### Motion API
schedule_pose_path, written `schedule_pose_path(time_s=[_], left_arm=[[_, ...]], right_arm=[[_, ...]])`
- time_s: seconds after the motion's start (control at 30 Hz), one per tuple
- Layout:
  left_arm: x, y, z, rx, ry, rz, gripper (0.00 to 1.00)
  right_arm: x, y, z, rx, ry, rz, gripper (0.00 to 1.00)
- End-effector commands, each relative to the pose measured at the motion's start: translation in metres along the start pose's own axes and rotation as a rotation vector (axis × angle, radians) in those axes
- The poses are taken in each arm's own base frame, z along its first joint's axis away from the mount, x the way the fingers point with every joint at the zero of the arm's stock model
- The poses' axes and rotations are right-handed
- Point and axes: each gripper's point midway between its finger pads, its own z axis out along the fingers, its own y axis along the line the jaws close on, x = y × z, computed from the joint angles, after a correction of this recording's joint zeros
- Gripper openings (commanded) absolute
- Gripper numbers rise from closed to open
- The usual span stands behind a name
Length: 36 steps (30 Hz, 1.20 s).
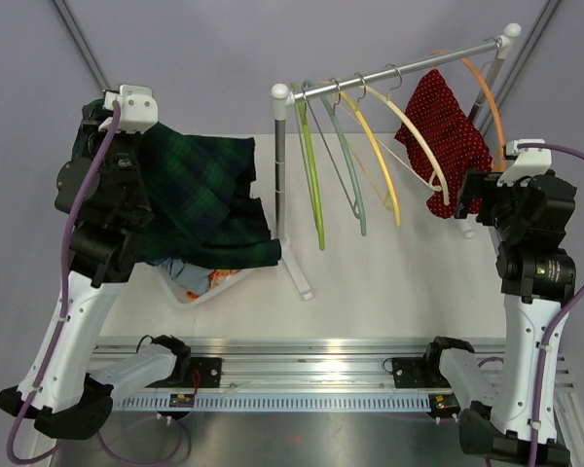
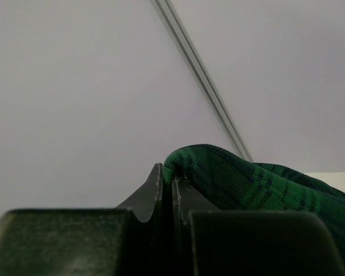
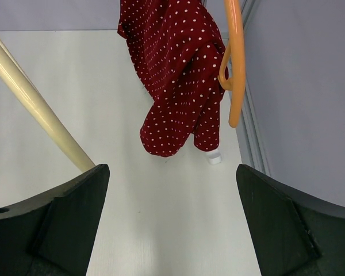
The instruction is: Remove the skirt from the hanger
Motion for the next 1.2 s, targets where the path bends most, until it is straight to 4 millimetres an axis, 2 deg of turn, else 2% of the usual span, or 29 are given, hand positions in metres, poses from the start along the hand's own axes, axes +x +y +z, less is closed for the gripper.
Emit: schedule_pose_path(time_s=[0.0, 0.17, 0.23, 0.27, 0.33, 0.4, 0.47, 0.53, 0.57, 0.6, 0.63, 0.7, 0.73, 0.77, 0.8, 0.9, 0.93, 0.97, 1.07, 1.13, 1.17], left_arm=[[-0.040, 0.047, 0.000, -0.096, -0.148, -0.158, 0.00], [-0.058, 0.091, -0.009, -0.204, -0.202, -0.219, 0.00], [-0.064, 0.103, -0.014, -0.226, -0.221, -0.224, 0.00], [-0.068, 0.108, -0.016, -0.230, -0.234, -0.236, 0.00], [-0.067, 0.101, -0.017, -0.185, -0.229, -0.253, 0.00], [-0.061, 0.084, -0.016, -0.127, -0.221, -0.301, 0.00], [-0.045, 0.054, -0.016, -0.022, -0.178, -0.301, 0.00], [-0.021, 0.004, -0.015, 0.121, -0.113, -0.334, 0.00], [-0.014, -0.008, -0.019, 0.161, -0.104, -0.353, 0.00], [0.000, -0.045, -0.022, 0.266, -0.076, -0.389, 0.00], [0.009, -0.063, -0.027, 0.328, -0.053, -0.402, 0.00], [0.015, -0.099, -0.038, 0.464, -0.037, -0.473, 0.00], [0.025, -0.117, -0.042, 0.520, -0.008, -0.478, 0.00], [0.025, -0.130, -0.047, 0.573, 0.000, -0.500, 0.00], [0.023, -0.151, -0.052, 0.670, 0.004, -0.522, 0.00], [0.021, -0.180, -0.056, 0.782, 0.046, -0.559, 0.00], [0.023, -0.183, -0.053, 0.782, 0.060, -0.562, 0.00], [0.023, -0.185, -0.048, 0.768, 0.068, -0.567, 0.00], [0.043, -0.185, -0.026, 0.663, 0.128, -0.587, 0.00], [0.051, -0.179, -0.015, 0.626, 0.151, -0.701, 0.00], [0.056, -0.180, -0.016, 0.632, 0.162, -0.737, 0.00]], right_arm=[[-0.012, 0.000, -0.001, -0.002, -0.052, 0.001, 0.99], [-0.013, 0.002, 0.001, -0.013, -0.053, 0.007, 0.99], [-0.011, 0.002, 0.002, -0.015, -0.049, 0.009, 0.99], [-0.011, 0.002, 0.002, -0.014, -0.049, 0.009, 1.00], [-0.009, 0.002, 0.002, -0.017, -0.048, 0.009, 0.99], [-0.008, 0.002, 0.001, -0.015, -0.047, 0.008, 0.99], [-0.007, 0.002, -0.001, -0.012, -0.049, 0.005, 0.99], [-0.006, 0.001, -0.002, -0.007, -0.047, 0.002, 0.99], [-0.007, 0.001, -0.002, -0.007, -0.050, 0.000, 0.99], [-0.005, 0.000, -0.002, -0.004, -0.047, -0.001, 0.99], [-0.005, 0.000, -0.002, -0.004, -0.046, -0.001, 1.00], [-0.005, 0.000, -0.002, -0.002, -0.048, -0.004, 0.99], [-0.005, 0.000, -0.002, -0.001, -0.046, -0.004, 1.00], [-0.004, 0.000, -0.002, 0.000, -0.043, -0.004, 0.99], [-0.004, 0.000, -0.002, -0.001, -0.045, -0.004, 0.99], [-0.003, -0.001, -0.002, 0.001, -0.041, -0.003, 1.00], [-0.002, -0.001, -0.002, 0.003, -0.041, -0.003, 0.99], [-0.002, -0.001, -0.002, 0.005, -0.043, -0.003, 0.99], [0.001, -0.002, -0.001, 0.010, -0.036, -0.006, 0.99], [0.002, -0.003, -0.002, 0.016, -0.034, -0.009, 1.00], [0.002, -0.004, -0.002, 0.019, -0.035, -0.010, 1.00]])
